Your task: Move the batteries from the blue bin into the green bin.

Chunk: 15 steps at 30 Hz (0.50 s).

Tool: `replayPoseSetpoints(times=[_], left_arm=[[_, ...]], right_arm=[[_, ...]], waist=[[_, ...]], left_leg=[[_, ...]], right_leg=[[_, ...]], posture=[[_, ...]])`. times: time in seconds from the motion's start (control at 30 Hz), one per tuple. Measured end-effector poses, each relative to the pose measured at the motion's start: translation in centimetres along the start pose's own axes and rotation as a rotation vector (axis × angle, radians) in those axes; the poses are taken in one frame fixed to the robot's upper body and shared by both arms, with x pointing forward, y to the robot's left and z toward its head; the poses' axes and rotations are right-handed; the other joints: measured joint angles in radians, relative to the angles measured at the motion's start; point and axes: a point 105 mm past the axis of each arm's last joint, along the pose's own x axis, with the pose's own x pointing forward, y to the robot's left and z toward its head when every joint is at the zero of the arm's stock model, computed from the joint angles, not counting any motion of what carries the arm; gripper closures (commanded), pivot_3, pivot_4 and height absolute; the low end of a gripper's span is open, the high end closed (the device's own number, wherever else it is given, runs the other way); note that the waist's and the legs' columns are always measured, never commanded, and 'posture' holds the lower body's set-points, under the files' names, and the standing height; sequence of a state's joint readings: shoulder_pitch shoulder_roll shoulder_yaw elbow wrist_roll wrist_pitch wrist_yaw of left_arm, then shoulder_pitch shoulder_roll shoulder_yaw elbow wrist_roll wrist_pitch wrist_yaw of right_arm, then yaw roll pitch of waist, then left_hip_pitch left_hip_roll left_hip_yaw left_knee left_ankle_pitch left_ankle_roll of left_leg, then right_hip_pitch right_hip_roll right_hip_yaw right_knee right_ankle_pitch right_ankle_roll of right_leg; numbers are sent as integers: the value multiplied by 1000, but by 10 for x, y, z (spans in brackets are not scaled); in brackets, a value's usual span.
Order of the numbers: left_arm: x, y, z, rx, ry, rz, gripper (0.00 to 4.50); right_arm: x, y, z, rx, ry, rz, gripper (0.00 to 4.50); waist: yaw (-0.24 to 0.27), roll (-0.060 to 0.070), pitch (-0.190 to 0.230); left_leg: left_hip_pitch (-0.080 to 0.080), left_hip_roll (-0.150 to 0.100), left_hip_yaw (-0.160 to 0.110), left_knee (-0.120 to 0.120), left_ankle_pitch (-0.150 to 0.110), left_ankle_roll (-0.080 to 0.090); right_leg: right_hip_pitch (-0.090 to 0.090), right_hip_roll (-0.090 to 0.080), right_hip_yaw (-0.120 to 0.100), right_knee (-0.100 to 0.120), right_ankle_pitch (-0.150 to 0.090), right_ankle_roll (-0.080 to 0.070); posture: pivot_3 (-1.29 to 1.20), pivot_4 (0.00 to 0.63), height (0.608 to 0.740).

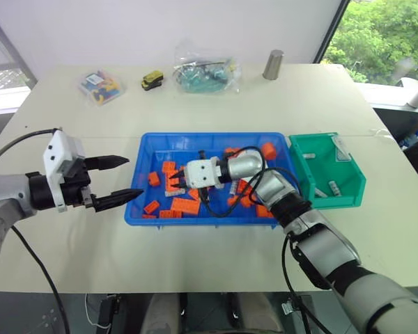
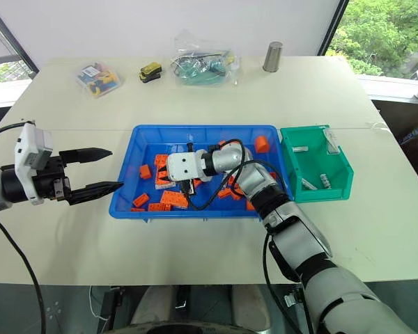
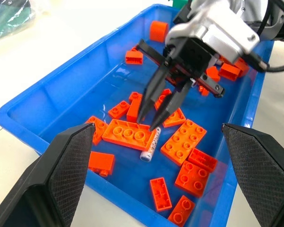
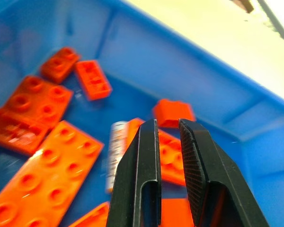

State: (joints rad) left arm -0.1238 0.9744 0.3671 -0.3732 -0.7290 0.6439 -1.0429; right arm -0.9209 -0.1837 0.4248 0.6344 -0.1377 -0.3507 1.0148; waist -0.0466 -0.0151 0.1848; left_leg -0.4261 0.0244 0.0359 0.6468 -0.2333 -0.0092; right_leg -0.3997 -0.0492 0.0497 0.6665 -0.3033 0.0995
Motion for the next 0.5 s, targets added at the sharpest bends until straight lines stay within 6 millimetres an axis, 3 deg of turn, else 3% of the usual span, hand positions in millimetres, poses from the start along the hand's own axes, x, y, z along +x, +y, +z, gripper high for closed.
replayPoseSetpoints(times=[0.23, 0.5], left_arm=[[2, 0, 1, 3, -8, -4, 0], [2, -1, 0, -3, -3, -10, 0]], right_arm=[[10, -20, -4, 19, 44, -83, 3769], [-7, 3, -6, 59, 28, 57, 3769]], waist=[[0, 0, 0], [1, 0, 0]], left_leg=[[0, 0, 0, -1, 0, -1], [0, 0, 0, -1, 0, -1]], right_leg=[[-1, 0, 0, 0, 0, 0], [0, -1, -1, 0, 0, 0]], posture=[[0, 150, 739], [0, 150, 739]])
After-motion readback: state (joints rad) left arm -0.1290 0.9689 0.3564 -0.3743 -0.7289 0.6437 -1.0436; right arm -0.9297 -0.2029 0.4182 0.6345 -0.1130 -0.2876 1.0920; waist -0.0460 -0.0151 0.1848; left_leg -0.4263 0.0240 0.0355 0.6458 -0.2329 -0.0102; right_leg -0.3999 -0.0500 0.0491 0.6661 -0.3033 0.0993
